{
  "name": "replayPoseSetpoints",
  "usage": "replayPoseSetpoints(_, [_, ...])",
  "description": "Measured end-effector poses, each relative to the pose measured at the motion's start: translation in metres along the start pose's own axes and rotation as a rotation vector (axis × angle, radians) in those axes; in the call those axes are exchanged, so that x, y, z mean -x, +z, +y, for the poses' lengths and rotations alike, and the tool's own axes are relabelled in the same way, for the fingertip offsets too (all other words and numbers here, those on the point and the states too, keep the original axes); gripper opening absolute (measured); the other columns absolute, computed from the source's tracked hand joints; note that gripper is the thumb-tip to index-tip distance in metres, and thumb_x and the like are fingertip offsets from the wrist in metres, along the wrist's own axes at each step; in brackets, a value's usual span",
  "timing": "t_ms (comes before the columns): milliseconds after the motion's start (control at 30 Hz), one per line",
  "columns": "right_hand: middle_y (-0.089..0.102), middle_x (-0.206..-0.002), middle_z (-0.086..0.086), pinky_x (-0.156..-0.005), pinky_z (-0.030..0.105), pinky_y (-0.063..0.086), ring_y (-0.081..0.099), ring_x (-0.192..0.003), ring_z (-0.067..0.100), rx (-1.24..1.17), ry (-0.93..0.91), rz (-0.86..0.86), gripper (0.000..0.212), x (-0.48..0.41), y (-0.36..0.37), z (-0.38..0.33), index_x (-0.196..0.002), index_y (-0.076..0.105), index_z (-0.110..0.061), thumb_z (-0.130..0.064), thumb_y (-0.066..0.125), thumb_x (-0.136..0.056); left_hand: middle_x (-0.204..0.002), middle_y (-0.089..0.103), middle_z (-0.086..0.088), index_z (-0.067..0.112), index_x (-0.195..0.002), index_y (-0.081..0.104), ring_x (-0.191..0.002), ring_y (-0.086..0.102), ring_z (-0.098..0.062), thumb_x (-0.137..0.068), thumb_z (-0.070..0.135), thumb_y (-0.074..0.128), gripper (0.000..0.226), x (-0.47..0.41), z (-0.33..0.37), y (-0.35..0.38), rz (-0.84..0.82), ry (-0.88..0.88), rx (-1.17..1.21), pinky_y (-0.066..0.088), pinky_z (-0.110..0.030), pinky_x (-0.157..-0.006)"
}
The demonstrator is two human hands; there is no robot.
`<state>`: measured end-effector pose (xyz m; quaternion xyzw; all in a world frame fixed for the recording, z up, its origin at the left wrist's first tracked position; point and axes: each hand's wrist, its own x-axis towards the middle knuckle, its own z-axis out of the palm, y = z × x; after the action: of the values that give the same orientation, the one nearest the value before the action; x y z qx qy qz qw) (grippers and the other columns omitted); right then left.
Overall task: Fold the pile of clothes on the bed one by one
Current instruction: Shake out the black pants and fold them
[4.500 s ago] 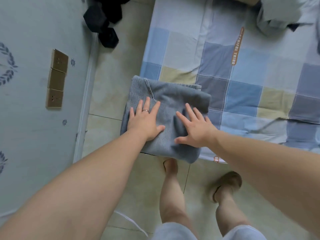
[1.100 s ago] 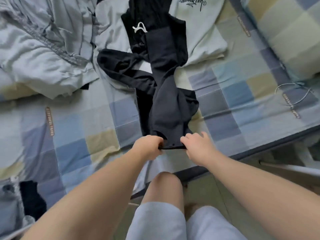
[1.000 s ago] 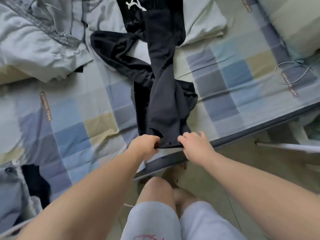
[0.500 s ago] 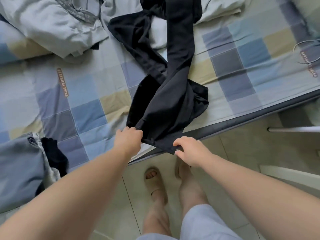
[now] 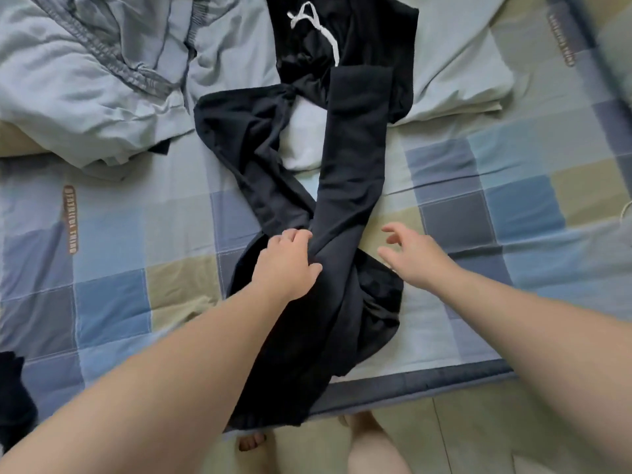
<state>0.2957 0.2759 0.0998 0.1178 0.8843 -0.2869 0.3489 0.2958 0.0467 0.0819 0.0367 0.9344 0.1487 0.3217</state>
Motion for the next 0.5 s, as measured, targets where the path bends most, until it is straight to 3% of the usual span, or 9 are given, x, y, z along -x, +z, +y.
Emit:
replayPoseSetpoints(133, [0.054,-0.137,0.003,-0.088,0.029,0.035,0.051,-0.111,0.021,-0.168,0.048,-0.009,0.056,-0.083,-0.017,0.014,-0.152,0.035,-0.026,-0.036,0.054,-0.101,-0.161,0.029,-0.001,0.022,-0.156,0.027,-0.142,0.036,-0.030,-0.089,0.047,0.070,0.083,-0.099,0.030,-0.006,0.018,-0.073,0.194,0.038,-0.046,-0.113])
replayPoseSetpoints(233, [0.051,-0.146,0.002,-0.100,0.031,0.038,0.050,-0.128,0.023,-0.361,0.091,-0.017,0.062,-0.124,-0.018,0.022,-0.156,0.030,-0.030,-0.038,0.055,-0.100,-0.159,0.033,0.000,0.024,-0.158,0.018,-0.141,0.041,-0.027,-0.077,0.051,0.081,0.106,-0.147,0.040,0.004,-0.032,-0.209,0.457,0.039,-0.042,-0.113])
replayPoseSetpoints(333, [0.043,-0.153,-0.001,-0.110,0.041,0.041,0.047,-0.133,0.022,-0.513,0.174,-0.063,0.064,-0.141,-0.015,0.034,-0.156,0.029,-0.034,-0.042,0.056,-0.099,-0.157,0.036,-0.002,0.022,-0.160,0.007,-0.138,0.043,-0.028,-0.076,0.040,0.087,0.117,-0.162,0.048,0.020,-0.112,-0.335,0.592,0.039,-0.037,-0.110])
replayPoseSetpoints(400, [0.043,-0.153,-0.004,-0.105,0.045,0.047,0.049,-0.132,0.022,-0.573,0.228,-0.101,0.064,-0.141,-0.014,0.040,-0.154,0.031,-0.038,-0.048,0.058,-0.096,-0.157,0.037,-0.003,0.024,-0.161,0.004,-0.137,0.045,-0.028,-0.081,0.032,0.084,0.113,-0.158,0.051,0.025,-0.134,-0.347,0.624,0.039,-0.037,-0.111])
replayPoseSetpoints(500, [0.052,-0.146,-0.005,-0.101,0.046,0.049,0.052,-0.129,0.020,-0.680,0.262,-0.145,0.064,-0.133,-0.019,0.039,-0.151,0.035,-0.039,-0.054,0.060,-0.094,-0.153,0.043,0.001,0.028,-0.160,0.019,-0.132,0.050,-0.023,-0.086,0.021,0.079,0.095,-0.140,0.055,0.018,-0.121,-0.319,0.755,0.042,-0.035,-0.109])
